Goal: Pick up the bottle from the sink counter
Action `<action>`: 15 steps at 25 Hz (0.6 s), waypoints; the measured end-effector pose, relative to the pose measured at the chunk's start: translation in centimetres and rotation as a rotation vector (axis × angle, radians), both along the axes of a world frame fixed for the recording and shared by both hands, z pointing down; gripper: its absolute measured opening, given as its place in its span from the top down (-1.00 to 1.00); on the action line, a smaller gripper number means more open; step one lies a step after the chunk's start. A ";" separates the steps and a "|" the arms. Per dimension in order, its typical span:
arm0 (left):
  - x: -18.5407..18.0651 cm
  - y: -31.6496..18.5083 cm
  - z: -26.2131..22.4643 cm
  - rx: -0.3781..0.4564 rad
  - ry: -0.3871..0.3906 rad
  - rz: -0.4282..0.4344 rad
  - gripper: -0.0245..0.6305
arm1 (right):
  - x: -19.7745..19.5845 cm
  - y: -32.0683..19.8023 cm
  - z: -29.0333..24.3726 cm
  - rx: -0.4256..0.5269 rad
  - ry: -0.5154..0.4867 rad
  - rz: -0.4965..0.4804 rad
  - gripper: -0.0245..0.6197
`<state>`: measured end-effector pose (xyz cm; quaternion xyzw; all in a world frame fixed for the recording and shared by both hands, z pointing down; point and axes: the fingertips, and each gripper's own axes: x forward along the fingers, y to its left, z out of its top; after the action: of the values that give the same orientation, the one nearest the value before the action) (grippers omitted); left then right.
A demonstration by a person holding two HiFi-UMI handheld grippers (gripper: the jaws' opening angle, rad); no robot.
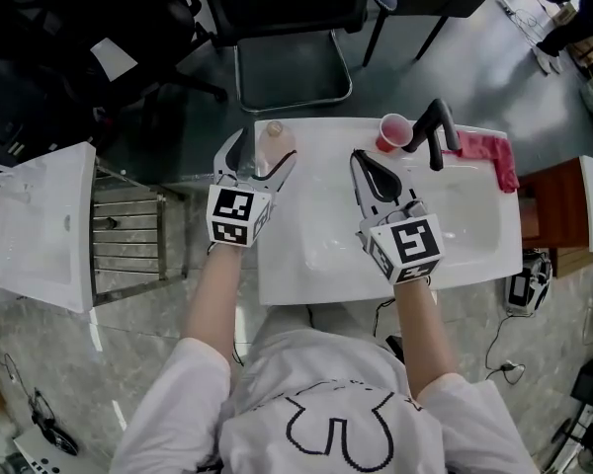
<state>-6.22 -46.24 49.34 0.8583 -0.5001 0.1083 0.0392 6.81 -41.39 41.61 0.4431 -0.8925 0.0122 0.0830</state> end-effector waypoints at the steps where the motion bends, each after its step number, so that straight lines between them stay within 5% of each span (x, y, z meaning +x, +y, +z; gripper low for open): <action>1: 0.1 -0.3 0.8 -0.013 -0.010 0.004 -0.29 | -0.2 0.0 0.4 -0.007 0.001 -0.001 0.84; 8: 0.5 -2.3 4.1 -0.078 -0.011 0.018 -0.30 | -1.1 0.0 3.0 -0.056 0.021 -0.019 0.83; 15: 2.0 -3.7 6.1 -0.193 -0.095 0.075 -0.33 | 0.2 -0.5 3.3 -0.068 0.025 0.003 0.83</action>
<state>-4.26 -49.96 55.48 0.8625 -0.4562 0.1980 0.0938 6.98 -41.93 44.91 0.4413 -0.8899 0.0370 0.1093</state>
